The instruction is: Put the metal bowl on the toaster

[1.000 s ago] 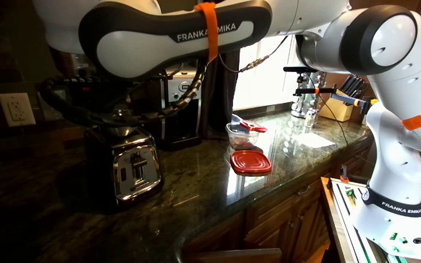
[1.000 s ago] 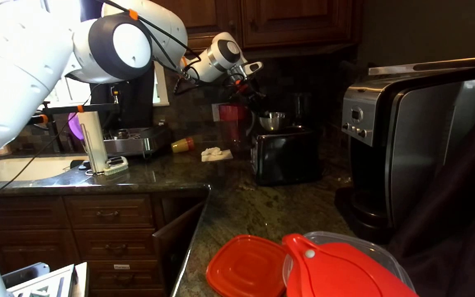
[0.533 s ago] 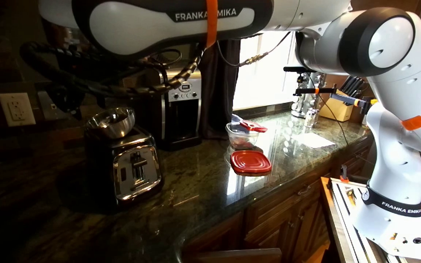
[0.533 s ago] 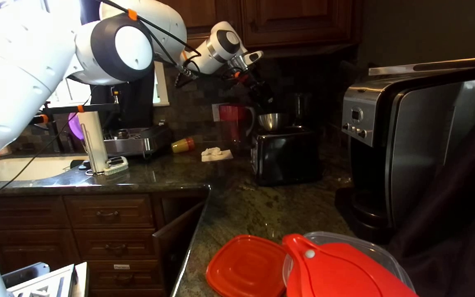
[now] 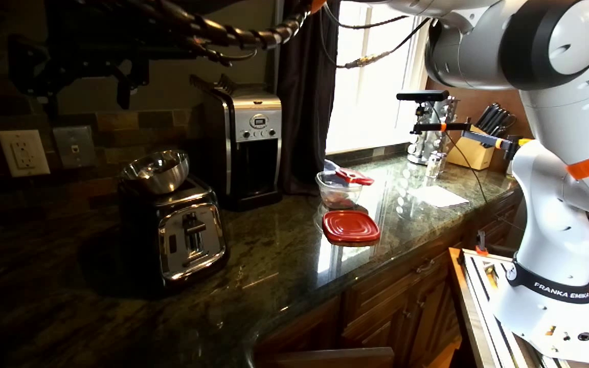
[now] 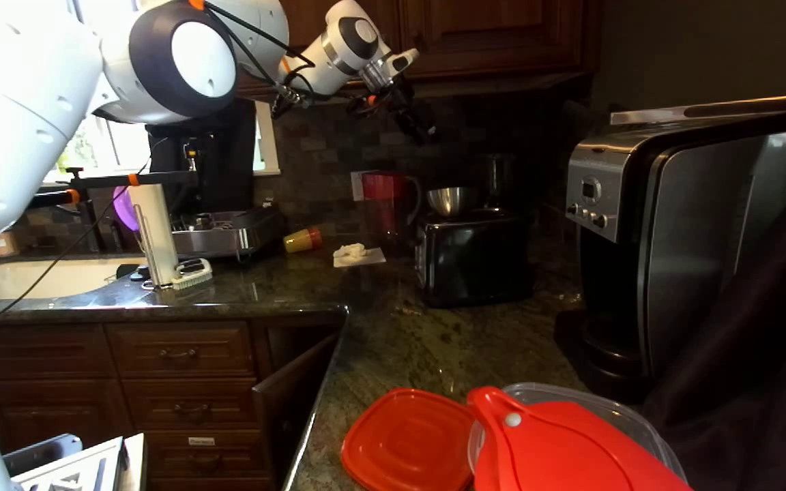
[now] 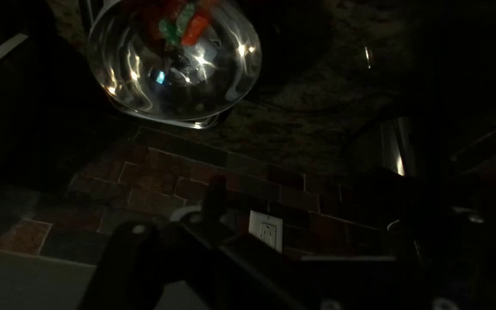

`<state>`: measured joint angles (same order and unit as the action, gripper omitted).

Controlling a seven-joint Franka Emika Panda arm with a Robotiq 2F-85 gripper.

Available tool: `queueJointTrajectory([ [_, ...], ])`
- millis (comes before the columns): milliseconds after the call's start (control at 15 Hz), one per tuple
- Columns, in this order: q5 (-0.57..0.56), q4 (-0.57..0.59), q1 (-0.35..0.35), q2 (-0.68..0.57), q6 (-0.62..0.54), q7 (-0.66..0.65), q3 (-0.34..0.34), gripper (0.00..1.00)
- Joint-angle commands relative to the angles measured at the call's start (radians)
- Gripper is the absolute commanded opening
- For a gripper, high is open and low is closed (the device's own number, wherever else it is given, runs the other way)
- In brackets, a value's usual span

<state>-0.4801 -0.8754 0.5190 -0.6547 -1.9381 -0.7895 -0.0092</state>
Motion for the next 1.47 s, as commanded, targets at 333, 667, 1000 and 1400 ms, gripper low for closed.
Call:
queueJointTrajectory([
  [333, -0.001, -0.035, 0.003, 0.03, -0.009, -0.039, 0.001, 1.0],
  [667, -0.002, -0.036, 0.011, 0.023, -0.009, -0.03, 0.003, 1.0],
  [1000, 0.009, -0.107, -0.04, 0.087, 0.017, -0.019, -0.02, 1.0],
  [1400, -0.001, -0.113, -0.091, 0.096, 0.025, -0.067, -0.052, 1.0],
])
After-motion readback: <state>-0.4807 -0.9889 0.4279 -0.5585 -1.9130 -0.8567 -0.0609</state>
